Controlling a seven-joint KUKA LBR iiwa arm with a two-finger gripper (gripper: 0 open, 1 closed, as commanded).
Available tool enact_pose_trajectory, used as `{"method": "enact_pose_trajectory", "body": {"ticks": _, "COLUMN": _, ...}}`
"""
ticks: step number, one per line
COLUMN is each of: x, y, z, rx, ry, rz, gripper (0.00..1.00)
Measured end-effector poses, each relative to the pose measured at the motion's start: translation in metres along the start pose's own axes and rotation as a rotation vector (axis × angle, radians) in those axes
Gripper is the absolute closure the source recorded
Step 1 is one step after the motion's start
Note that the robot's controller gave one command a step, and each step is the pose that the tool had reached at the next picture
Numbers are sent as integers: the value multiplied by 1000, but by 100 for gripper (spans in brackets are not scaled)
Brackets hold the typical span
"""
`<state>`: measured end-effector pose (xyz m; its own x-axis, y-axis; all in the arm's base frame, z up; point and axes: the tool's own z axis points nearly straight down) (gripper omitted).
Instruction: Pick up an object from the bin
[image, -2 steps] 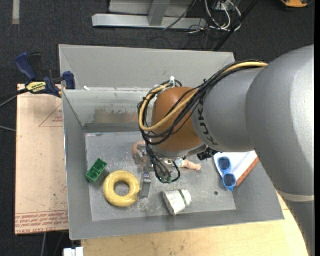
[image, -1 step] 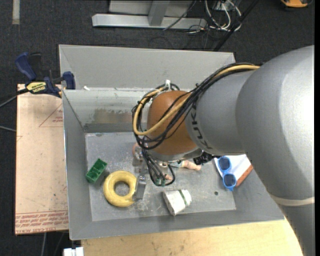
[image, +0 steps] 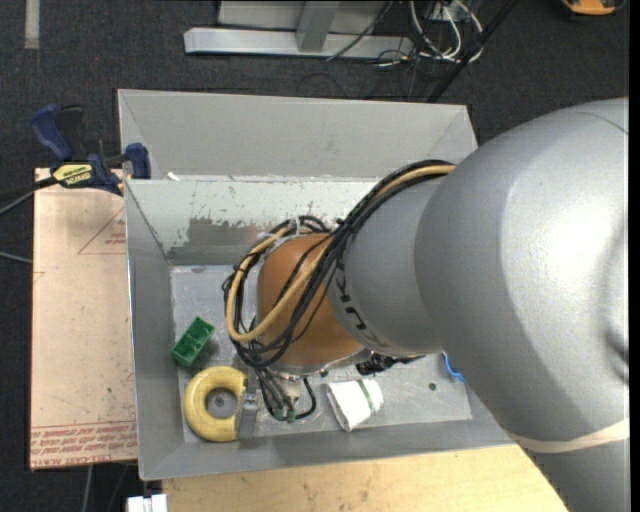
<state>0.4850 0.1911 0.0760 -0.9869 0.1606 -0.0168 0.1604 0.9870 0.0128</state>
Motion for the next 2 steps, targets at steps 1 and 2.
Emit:
{"method": "enact_pose_trajectory", "body": {"ticks": 1, "x": 0, "y": 0, "z": 0, "rx": 0, "ry": 0, "rz": 1, "gripper": 100}}
{"method": "enact_pose_trajectory", "body": {"ticks": 2, "x": 0, "y": 0, "z": 0, "rx": 0, "ry": 0, "rz": 1, "gripper": 100}}
